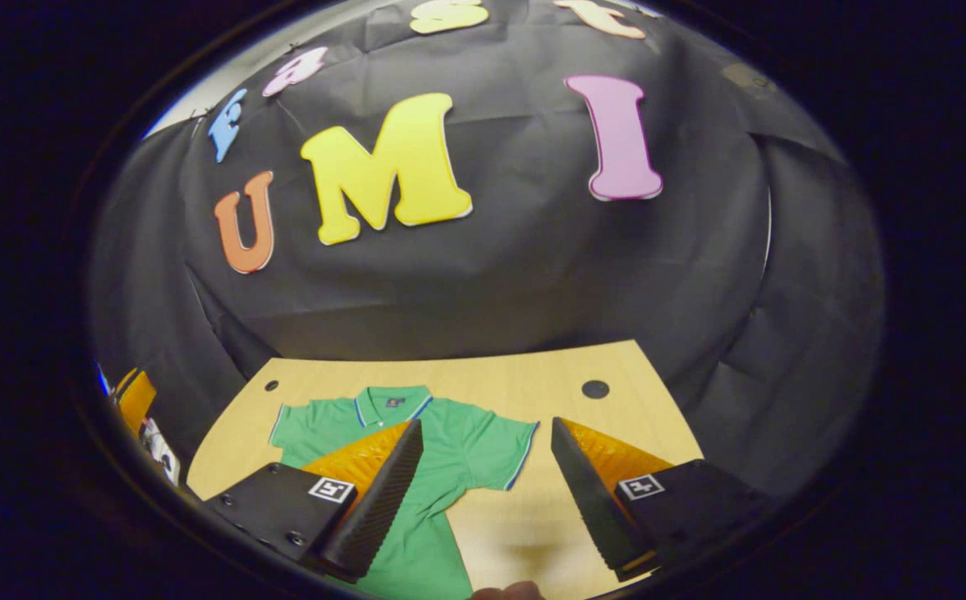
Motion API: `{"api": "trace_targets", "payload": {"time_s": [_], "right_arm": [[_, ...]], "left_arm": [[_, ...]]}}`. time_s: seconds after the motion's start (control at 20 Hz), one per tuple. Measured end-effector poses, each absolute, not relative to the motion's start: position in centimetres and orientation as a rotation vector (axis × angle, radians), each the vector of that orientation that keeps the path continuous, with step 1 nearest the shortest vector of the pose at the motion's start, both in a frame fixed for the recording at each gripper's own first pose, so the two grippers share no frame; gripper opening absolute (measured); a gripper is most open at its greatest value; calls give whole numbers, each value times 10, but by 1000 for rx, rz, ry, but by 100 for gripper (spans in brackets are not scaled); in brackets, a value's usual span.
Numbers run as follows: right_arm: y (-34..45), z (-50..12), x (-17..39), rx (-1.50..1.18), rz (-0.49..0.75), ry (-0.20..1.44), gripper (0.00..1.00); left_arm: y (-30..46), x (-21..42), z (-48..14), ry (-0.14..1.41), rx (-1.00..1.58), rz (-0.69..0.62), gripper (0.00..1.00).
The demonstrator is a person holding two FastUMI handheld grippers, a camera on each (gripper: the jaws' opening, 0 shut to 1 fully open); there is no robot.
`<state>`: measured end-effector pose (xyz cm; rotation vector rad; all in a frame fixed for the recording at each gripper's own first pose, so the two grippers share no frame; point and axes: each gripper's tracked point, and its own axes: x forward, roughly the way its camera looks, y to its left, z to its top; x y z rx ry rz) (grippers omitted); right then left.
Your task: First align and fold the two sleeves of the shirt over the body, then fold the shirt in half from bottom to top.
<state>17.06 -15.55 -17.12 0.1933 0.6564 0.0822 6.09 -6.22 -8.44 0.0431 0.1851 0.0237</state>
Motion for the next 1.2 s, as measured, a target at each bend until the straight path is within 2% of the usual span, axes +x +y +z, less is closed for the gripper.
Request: {"api": "trace_targets", "payload": {"time_s": [0.05, 0.2, 0.25, 0.3, 0.35, 0.4, 0.45, 0.55, 0.6, 0.65, 0.7, 0.8, 0.95, 1.0, 1.05, 1.1, 1.15, 1.2], "right_arm": [[-155, -187, 177, 221, 102, 704, 95], [-153, -230, 190, 296, 147, 830, 99], [-152, -245, 195, 325, 152, 870, 94], [-149, -259, 200, 361, 162, 909, 97], [-145, -273, 202, 406, 174, 950, 92], [-139, -288, 201, 441, 197, 1009, 97], [-135, -301, 198, 490, 213, 1057, 96], [-137, -330, 202, 564, 188, 1131, 96], [-141, -343, 205, 590, 166, 1159, 92], [-145, -355, 208, 617, 149, 1181, 96], [-148, -364, 212, 643, 133, 1195, 92], [-153, -376, 214, 706, 95, 1227, 96], [-152, -393, 214, 747, 62, 1280, 96], [-151, -397, 216, 738, 61, 1289, 91], [-149, -398, 217, 736, 65, 1294, 91], [-144, -398, 221, 739, 71, 1294, 96], [-141, -399, 223, 725, 73, 1295, 96], [-137, -400, 224, 717, 84, 1295, 91]], "left_arm": [[-63, 62, -88, 195, 40, 27, 98], [-66, 66, -99, 231, 21, 30, 98], [-64, 67, -104, 244, 20, 39, 98], [-62, 69, -108, 257, 18, 48, 98], [-61, 68, -112, 269, 16, 56, 98], [-60, 70, -115, 276, 14, 63, 98], [-59, 71, -119, 284, 19, 70, 98], [-57, 71, -132, 320, 45, 78, 99], [-56, 71, -135, 331, 55, 80, 99], [-56, 71, -136, 334, 59, 81, 99], [-55, 72, -136, 336, 62, 85, 98], [-54, 73, -141, 346, 67, 94, 98], [-52, 73, -144, 359, 75, 107, 98], [-51, 74, -144, 360, 75, 113, 98], [-50, 74, -145, 364, 74, 116, 99], [-49, 73, -148, 370, 71, 119, 98], [-48, 73, -149, 374, 69, 122, 98], [-47, 72, -152, 380, 66, 126, 98]]}}
